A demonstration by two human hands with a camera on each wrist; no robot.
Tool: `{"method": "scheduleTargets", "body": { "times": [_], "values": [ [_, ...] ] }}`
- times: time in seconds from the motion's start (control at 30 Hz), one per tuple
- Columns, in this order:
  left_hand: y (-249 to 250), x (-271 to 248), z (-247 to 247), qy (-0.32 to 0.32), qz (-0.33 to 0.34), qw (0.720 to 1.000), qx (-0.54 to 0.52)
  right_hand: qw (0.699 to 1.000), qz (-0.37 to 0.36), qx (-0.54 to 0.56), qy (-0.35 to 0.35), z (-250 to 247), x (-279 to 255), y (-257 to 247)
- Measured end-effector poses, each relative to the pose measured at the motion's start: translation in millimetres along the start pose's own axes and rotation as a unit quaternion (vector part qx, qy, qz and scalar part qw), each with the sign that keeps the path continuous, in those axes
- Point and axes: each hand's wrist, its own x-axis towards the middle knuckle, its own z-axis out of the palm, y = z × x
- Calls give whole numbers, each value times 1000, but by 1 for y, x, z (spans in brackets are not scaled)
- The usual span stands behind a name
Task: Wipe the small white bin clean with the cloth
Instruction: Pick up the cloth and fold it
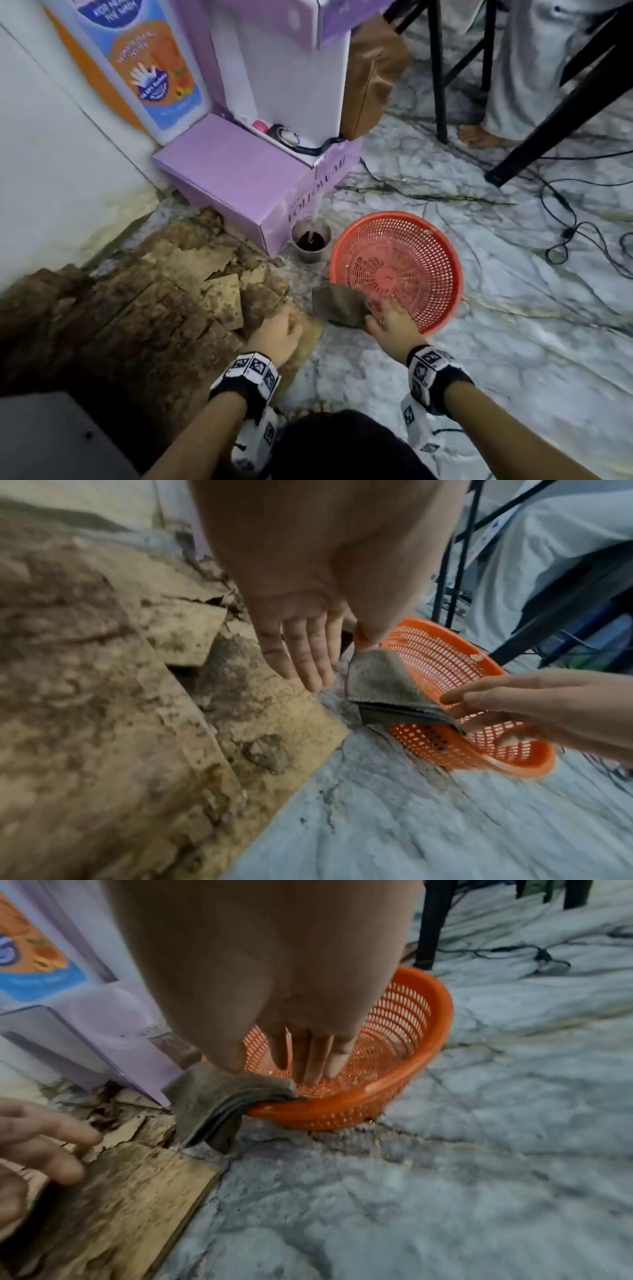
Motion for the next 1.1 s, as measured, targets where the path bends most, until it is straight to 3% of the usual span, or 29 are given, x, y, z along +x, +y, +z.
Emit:
{"method": "scheduleTargets", "body": {
  "times": [0.13, 0.3, 0.5, 0.9, 1.1],
  "values": [
    [3, 26, 17, -2, -50, 996, -70, 998, 38, 53, -2, 12, 22, 7],
    [17, 51, 35, 26, -41, 981, -186, 994, 44, 98, 3, 24, 43, 14],
    [25, 66, 41, 21, -46, 972, -230, 986, 79, 149, -18, 23, 54, 10],
    [15, 62, 36, 10, -41, 967, -251, 967, 124, 217, 44, 27, 61, 25],
    [27, 37, 21, 13, -15, 957, -288, 960, 52, 252, 108, 5, 33, 0]
  ]
}}
